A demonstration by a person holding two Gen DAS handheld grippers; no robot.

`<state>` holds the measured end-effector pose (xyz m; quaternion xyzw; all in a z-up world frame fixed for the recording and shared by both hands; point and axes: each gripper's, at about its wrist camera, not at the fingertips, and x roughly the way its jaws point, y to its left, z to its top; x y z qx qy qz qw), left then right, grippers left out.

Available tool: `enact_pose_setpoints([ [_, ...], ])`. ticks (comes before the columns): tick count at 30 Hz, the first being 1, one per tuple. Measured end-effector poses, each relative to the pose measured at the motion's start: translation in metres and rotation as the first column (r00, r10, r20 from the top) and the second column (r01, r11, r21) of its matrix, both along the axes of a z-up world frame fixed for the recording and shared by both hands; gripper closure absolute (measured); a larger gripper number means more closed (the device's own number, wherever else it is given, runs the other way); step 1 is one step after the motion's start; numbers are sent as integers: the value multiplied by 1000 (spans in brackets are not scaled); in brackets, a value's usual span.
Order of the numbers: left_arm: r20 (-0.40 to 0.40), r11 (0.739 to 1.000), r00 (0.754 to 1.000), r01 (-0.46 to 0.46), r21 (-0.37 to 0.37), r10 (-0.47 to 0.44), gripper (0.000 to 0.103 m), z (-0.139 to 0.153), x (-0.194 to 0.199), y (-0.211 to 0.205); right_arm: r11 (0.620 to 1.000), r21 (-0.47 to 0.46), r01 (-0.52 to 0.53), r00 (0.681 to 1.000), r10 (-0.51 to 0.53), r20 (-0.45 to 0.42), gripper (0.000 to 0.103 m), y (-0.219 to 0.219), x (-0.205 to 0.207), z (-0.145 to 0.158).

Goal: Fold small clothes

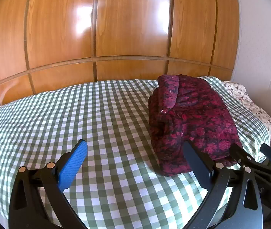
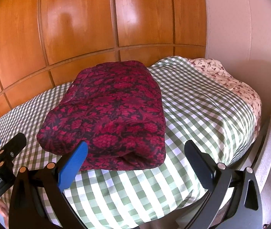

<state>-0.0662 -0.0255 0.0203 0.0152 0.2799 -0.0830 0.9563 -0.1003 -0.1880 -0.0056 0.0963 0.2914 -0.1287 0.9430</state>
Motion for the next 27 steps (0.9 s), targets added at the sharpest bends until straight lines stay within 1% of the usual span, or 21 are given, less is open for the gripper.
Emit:
enact_pose_setpoints([
  [15,1,1000,1000,0,4,0,4,0,-1,-1,1000,6,-10,1000,10,-6,2,2,1,-2],
  [27,8,1000,1000,21,9,-21,4,2,-1,4,1000,14,-26,1000,26,-13,2,3,3,-3],
])
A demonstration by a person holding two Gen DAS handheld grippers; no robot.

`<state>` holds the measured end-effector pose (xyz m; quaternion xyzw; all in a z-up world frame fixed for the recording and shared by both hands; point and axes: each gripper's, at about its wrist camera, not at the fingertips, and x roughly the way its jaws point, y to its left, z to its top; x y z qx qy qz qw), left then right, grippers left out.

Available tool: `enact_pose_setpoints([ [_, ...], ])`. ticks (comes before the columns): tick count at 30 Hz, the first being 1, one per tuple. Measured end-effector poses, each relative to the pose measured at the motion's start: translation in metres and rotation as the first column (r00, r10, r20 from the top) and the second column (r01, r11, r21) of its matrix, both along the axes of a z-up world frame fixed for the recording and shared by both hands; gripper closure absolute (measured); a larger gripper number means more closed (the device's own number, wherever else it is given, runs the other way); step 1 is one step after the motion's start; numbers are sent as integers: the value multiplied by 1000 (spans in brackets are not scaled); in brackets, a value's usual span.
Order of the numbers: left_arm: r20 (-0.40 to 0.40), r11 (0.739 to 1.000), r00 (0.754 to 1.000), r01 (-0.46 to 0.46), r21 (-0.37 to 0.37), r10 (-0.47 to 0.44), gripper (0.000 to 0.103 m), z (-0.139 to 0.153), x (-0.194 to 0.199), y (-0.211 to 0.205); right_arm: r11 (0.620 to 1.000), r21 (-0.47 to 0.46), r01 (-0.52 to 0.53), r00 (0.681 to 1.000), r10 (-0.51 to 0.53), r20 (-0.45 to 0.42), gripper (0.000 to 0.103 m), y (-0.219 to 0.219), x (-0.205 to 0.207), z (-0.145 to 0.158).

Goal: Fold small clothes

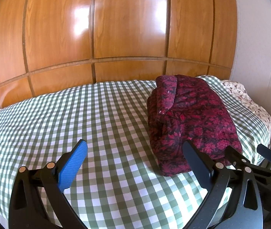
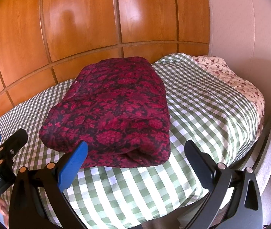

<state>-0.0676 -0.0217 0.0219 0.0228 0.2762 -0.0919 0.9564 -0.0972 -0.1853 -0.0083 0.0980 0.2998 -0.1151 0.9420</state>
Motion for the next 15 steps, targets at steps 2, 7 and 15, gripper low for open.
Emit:
enact_pose_setpoints([
  [2,2,1000,1000,5,2,-5,4,0,0,1,1000,2,2,1000,-2,3,2,-1,0,0],
  [7,5,1000,1000,14,-3,-14,4,1,0,2,1000,5,0,1000,0,0,2,-1,0,0],
  [15,-6,999,1000,28,-31,-29,4,-2,2,7,1000,7,-8,1000,8,1,2,-1,0,0],
])
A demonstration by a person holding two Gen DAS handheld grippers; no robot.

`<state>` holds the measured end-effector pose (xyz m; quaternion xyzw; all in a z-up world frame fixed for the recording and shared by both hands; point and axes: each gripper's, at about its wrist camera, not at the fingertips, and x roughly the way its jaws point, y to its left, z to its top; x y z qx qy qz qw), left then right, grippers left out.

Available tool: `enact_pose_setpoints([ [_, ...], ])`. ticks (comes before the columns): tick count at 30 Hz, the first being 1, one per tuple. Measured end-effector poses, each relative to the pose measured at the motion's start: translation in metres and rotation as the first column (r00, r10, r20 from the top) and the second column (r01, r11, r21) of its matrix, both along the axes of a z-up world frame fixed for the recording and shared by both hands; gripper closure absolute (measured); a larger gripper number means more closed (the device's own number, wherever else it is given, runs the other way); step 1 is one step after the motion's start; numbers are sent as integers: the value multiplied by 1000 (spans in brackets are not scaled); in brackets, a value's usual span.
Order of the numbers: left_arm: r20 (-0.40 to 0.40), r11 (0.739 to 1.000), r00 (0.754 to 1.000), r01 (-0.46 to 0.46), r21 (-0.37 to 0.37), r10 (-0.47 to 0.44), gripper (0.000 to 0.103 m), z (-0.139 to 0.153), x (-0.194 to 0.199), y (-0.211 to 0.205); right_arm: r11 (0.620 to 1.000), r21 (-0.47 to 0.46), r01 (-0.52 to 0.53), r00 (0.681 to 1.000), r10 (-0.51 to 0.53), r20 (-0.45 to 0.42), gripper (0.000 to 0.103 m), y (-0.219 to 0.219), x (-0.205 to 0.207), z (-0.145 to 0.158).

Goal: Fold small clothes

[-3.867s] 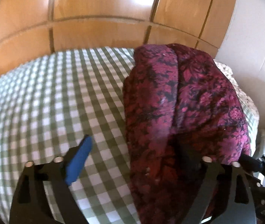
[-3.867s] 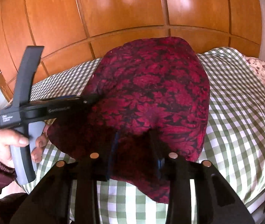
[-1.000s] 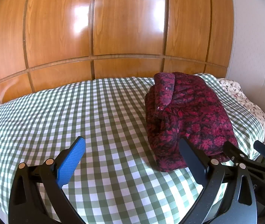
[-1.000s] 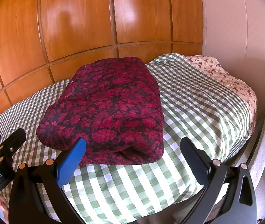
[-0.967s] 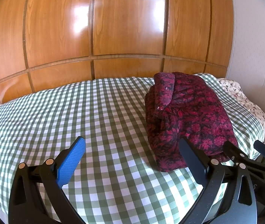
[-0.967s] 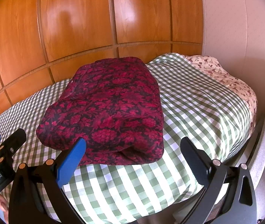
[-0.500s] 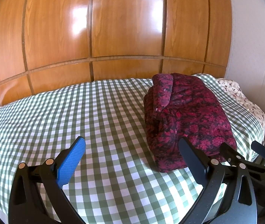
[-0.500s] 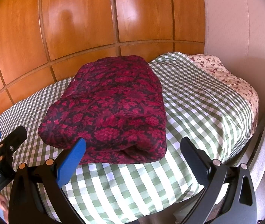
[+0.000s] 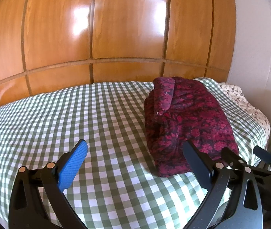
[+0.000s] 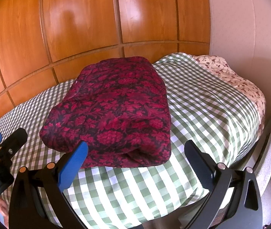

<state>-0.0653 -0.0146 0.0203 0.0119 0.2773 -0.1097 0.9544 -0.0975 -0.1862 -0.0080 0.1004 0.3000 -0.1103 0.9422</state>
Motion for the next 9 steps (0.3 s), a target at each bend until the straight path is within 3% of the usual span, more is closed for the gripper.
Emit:
enact_pose_setpoints([
  [9,-89,999,995,-52,-7,52,4,-24,18,16,997,68,43,996,-48,71,2,-37,0,20],
])
